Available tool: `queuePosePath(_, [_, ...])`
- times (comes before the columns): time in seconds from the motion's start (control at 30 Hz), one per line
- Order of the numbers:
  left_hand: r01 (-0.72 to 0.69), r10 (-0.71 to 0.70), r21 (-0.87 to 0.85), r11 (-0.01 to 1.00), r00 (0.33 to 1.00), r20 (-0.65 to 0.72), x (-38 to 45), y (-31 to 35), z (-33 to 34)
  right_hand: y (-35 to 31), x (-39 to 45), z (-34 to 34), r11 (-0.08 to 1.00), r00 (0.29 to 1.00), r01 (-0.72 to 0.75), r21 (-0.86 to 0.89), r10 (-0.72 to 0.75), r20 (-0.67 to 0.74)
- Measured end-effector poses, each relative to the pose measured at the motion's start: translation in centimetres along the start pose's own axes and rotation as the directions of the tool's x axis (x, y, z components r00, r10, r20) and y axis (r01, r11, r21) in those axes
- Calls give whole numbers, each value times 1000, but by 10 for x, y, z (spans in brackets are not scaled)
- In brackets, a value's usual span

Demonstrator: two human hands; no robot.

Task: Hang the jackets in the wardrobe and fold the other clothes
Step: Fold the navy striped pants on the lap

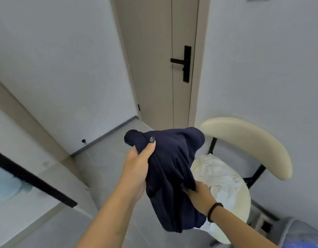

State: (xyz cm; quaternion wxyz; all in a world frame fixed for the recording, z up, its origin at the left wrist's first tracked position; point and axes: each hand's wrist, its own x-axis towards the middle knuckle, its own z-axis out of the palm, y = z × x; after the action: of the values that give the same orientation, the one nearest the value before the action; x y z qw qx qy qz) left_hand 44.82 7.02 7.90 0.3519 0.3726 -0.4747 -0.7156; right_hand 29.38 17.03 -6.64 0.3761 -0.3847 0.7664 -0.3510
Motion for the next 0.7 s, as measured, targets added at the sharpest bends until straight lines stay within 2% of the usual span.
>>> queuePosePath(0.1, [-77, 73, -102, 992, 996, -44, -30, 37, -58, -68, -10, 39, 992, 995, 104, 75, -102, -23])
queuePosePath(0.2, [-172, 162, -170, 970, 984, -74, -66, 70, -123, -142, -27, 77, 977, 980, 182, 111, -190, 59])
queuePosePath(0.33, [-256, 248, -97, 962, 965, -91, -110, 105, -199, -232, -51, 119, 940, 947, 236, 245, -279, 159])
queuePosePath(0.43, [-207, 219, 139, 968, 973, -71, -146, 108, -237, -293, -61, 147, 880, 958, 153, 450, -243, 151])
queuePosePath(0.53, [-181, 256, 394, 901, 956, -145, -182, 101, -273, -342, -66, 180, 819, 970, 18, 574, -154, 189])
queuePosePath(0.6, [-161, 271, 403, 901, 934, -234, -204, 98, -295, -364, -66, 202, 773, 968, -90, 628, -80, 238])
queuePosePath(0.7, [-96, 204, 311, 945, 920, -335, -226, 89, -317, -382, -62, 228, 722, 940, -206, 660, -43, 340])
